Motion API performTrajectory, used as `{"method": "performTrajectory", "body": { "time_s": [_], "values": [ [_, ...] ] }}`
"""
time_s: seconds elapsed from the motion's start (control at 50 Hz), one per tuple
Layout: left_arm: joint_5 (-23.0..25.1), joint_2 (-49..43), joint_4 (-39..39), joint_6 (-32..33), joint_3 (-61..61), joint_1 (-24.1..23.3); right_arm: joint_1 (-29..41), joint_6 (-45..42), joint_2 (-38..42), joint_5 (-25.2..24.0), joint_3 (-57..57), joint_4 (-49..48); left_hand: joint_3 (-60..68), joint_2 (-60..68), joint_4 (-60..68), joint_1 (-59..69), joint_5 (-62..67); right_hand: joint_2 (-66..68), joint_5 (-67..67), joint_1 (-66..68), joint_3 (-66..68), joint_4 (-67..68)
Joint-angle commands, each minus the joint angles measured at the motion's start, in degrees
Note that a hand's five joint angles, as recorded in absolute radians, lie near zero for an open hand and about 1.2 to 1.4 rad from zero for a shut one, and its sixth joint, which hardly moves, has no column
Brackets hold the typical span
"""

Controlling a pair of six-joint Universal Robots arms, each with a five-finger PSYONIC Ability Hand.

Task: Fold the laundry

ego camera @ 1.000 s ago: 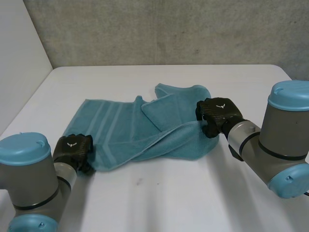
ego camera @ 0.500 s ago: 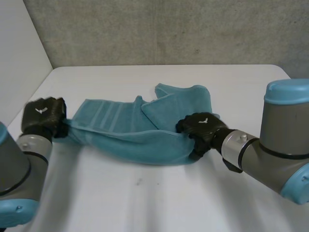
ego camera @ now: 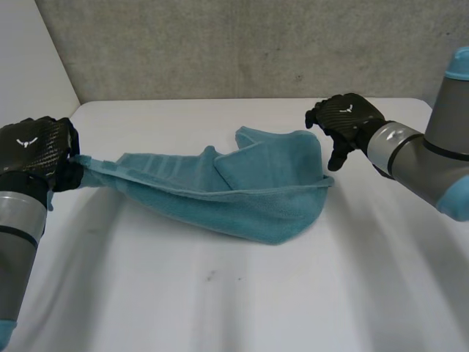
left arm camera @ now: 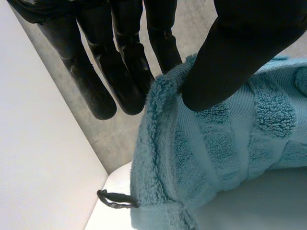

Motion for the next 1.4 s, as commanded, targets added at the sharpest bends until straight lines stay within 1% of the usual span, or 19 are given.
{"method": "performTrajectory", "body": {
  "time_s": [0.02,0.12,0.22,0.32,0.4,0.48,0.5,0.52,0.7,0.72,0.82,0.92,1.0,1.08,1.14,1.18,1.24,1.28,1.4],
  "values": [
    [-0.1,3.9,-0.2,0.0,-1.7,-0.3,0.1,-4.0,9.9,-1.9,-11.4,6.7,11.7,11.3,11.5,15.7,14.9,3.5,4.2,6.3,3.7,4.1],
    [-0.1,4.2,-0.3,0.0,-1.5,0.1,0.5,-3.6,13.9,-2.2,-14.6,12.4,11.7,11.3,11.5,15.7,14.9,3.6,4.4,6.5,3.9,4.3],
    [-0.1,4.1,-0.3,0.0,-1.2,0.6,-0.7,-2.7,15.2,-2.1,-11.8,12.4,11.7,11.3,11.5,15.7,14.9,4.8,5.5,7.7,5.1,5.5],
    [-0.1,4.1,-0.3,0.0,-1.0,0.7,-2.9,2.5,16.2,-2.6,-10.2,11.0,11.7,11.3,11.5,15.7,14.9,8.8,9.6,11.7,9.1,9.5],
    [-0.1,4.1,-0.3,0.0,-0.9,0.8,-3.9,6.7,17.3,-4.2,-8.8,8.1,11.7,11.3,11.5,15.7,14.9,16.2,17.0,19.1,16.5,16.9],
    [-0.1,4.1,-0.3,0.0,-0.7,0.8,-4.9,9.9,17.5,-6.8,-7.3,4.3,11.7,11.3,11.5,15.7,14.9,39.9,40.7,42.8,40.2,40.6],
    [-0.1,4.1,-0.3,0.0,-0.7,0.8,-4.9,9.9,17.5,-6.8,-7.3,4.3,11.7,11.3,11.5,15.7,14.9,40.0,40.7,42.8,40.2,40.6],
    [-0.1,4.1,-0.3,0.0,-0.7,0.8,-5.0,11.3,17.5,-7.0,-7.0,3.0,11.7,11.3,11.5,15.7,14.9,54.2,55.0,57.1,54.5,54.9],
    [-0.1,4.2,-0.6,0.1,1.2,1.0,-5.6,14.1,16.0,-6.6,-5.5,1.7,11.7,11.3,11.5,15.7,14.9,54.4,55.1,57.2,54.6,55.0],
    [-0.1,4.4,-0.9,0.1,1.8,0.9,-5.8,14.3,15.1,-6.5,-5.2,1.7,11.7,11.3,11.5,15.7,14.9,54.4,55.1,57.2,54.6,55.0],
    [-0.1,6.9,-4.1,0.1,6.1,1.1,-9.4,16.5,-2.8,-4.3,-1.7,2.2,11.7,11.3,11.5,15.7,14.9,54.4,55.1,57.2,54.6,55.0],
    [-0.1,10.6,-9.3,0.0,13.1,1.1,-10.7,16.4,-11.8,-2.8,-1.0,4.3,11.7,11.3,11.5,15.7,14.9,54.4,55.1,57.2,54.6,55.0],
    [0.0,11.8,-12.0,0.0,17.5,1.1,-13.0,15.4,-21.3,-3.3,-1.7,11.3,11.7,11.3,11.5,15.7,14.9,54.4,55.1,57.2,54.6,55.0],
    [0.2,11.5,-13.9,0.1,19.2,1.1,-15.1,11.3,-25.2,-3.7,-1.0,15.9,11.7,11.3,11.5,15.7,14.9,54.4,55.1,57.2,54.6,55.0],
    [3.1,10.3,-16.8,0.1,19.3,1.5,-14.9,8.6,-25.2,-3.7,-0.3,17.6,11.7,11.3,11.5,15.7,14.9,54.4,55.1,57.2,54.6,55.0],
    [3.9,9.7,-17.2,0.1,19.0,1.5,-13.9,2.7,-24.4,-2.5,2.4,19.8,11.7,11.3,11.5,15.7,14.9,54.4,55.1,57.2,54.6,55.0],
    [6.9,5.9,-17.6,0.2,16.7,1.7,-12.9,-1.5,-22.7,-2.0,4.7,20.2,11.7,11.3,11.5,15.7,14.9,54.4,55.1,57.2,54.6,55.0],
    [8.7,-0.9,-17.4,0.9,14.8,2.0,-12.3,-3.4,-20.8,-1.8,6.0,20.2,11.7,11.3,11.5,15.7,14.9,54.4,55.1,57.2,54.6,55.0],
    [8.9,-12.6,-16.9,5.1,15.6,2.0,-10.3,-4.1,-7.9,2.2,5.2,18.8,11.7,11.3,11.5,15.7,14.9,54.4,55.1,57.2,54.6,55.0]
  ]
}}
